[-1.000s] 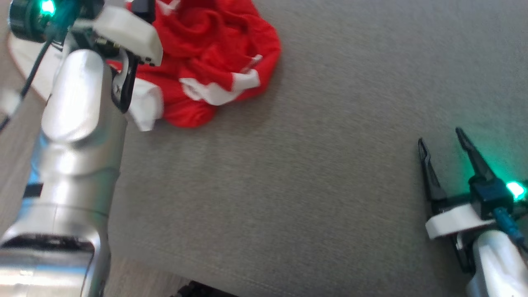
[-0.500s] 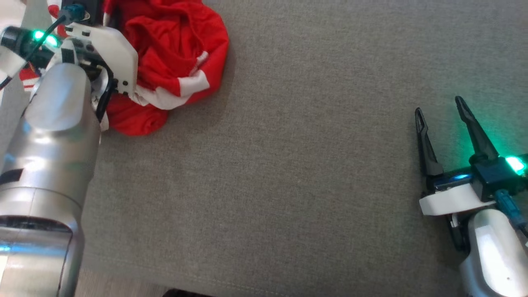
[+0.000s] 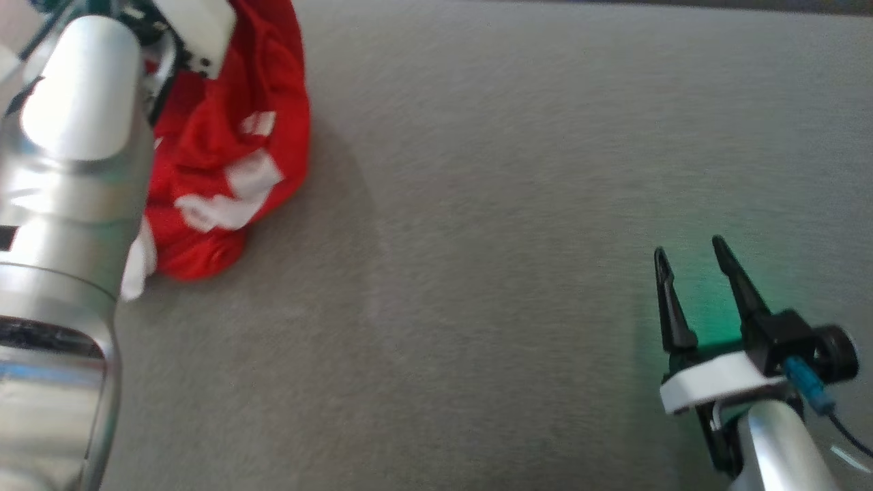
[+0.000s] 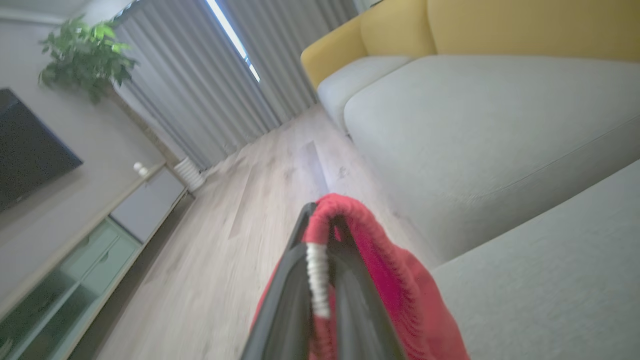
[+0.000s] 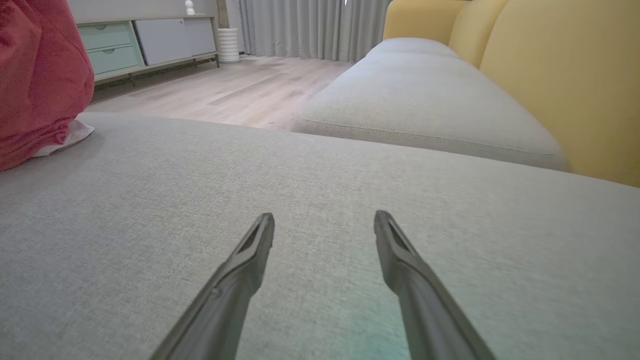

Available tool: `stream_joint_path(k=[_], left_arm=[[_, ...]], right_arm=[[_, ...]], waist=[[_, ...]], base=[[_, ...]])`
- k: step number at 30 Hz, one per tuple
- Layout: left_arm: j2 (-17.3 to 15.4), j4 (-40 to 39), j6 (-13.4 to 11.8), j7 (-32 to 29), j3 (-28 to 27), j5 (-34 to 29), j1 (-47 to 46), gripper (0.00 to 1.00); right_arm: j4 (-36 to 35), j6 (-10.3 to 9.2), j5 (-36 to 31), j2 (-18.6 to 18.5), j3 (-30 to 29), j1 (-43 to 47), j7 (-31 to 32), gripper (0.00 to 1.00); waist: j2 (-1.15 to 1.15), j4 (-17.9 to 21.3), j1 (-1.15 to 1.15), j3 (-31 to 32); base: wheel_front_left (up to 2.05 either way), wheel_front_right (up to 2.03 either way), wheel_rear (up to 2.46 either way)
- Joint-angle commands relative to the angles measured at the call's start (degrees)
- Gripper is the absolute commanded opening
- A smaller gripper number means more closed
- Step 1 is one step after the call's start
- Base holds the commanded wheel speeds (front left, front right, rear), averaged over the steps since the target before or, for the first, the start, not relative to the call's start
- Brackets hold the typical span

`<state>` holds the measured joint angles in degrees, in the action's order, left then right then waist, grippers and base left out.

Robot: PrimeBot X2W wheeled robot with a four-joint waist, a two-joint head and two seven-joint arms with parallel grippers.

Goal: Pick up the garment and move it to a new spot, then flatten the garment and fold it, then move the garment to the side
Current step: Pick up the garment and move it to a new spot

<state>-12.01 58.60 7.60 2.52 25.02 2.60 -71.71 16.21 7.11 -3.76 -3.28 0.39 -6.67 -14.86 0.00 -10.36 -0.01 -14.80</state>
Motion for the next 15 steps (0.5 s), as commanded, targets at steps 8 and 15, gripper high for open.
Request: stream_joint_path(k=[8,15], left_arm=[[-1.3,-7.4,-0.1,-0.1,4.4,5.2,-5.0,0.0],[0.5,-11.0,-0.2,0.5,5.0,6.8,-7.7,0.0]], right_arm=[[-1.0,0.37,5.3,0.4,2.9,6.7,-0.1,1.0],[-1.0,0.37,6.8,0.4,2.7,9.0,-0.1,1.0]], waist=[[0.0,16.9,0.01,13.4],[0.0,24.4,0.01,15.4]], base=[[0.0,0.0,0.0],[0.0,0.0,0.0]])
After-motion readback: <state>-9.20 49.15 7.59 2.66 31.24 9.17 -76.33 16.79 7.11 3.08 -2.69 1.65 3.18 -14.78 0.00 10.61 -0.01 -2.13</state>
